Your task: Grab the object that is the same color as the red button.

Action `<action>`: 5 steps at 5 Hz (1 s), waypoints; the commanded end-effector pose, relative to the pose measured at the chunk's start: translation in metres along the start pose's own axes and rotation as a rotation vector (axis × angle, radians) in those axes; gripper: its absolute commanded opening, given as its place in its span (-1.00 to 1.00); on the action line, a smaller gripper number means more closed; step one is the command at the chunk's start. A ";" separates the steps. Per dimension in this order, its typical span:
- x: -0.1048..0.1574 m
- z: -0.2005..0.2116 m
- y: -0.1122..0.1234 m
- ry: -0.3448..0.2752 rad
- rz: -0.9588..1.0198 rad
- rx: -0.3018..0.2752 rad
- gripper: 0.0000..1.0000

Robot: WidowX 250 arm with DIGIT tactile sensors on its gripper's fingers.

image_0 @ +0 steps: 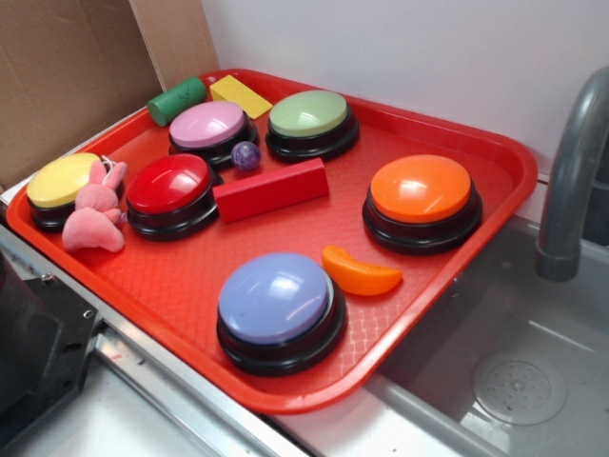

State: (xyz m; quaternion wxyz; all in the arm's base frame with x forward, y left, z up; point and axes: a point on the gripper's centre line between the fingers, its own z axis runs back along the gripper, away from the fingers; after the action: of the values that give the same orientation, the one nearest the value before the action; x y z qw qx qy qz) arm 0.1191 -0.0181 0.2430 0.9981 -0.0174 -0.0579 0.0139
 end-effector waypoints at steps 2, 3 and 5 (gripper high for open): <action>0.027 -0.023 0.000 -0.051 -0.157 0.054 1.00; 0.049 -0.050 -0.001 -0.020 -0.256 0.058 1.00; 0.088 -0.114 0.001 0.019 -0.434 0.046 1.00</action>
State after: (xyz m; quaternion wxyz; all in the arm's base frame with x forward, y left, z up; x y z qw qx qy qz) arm 0.2159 -0.0172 0.1347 0.9802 0.0142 -0.0333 -0.1948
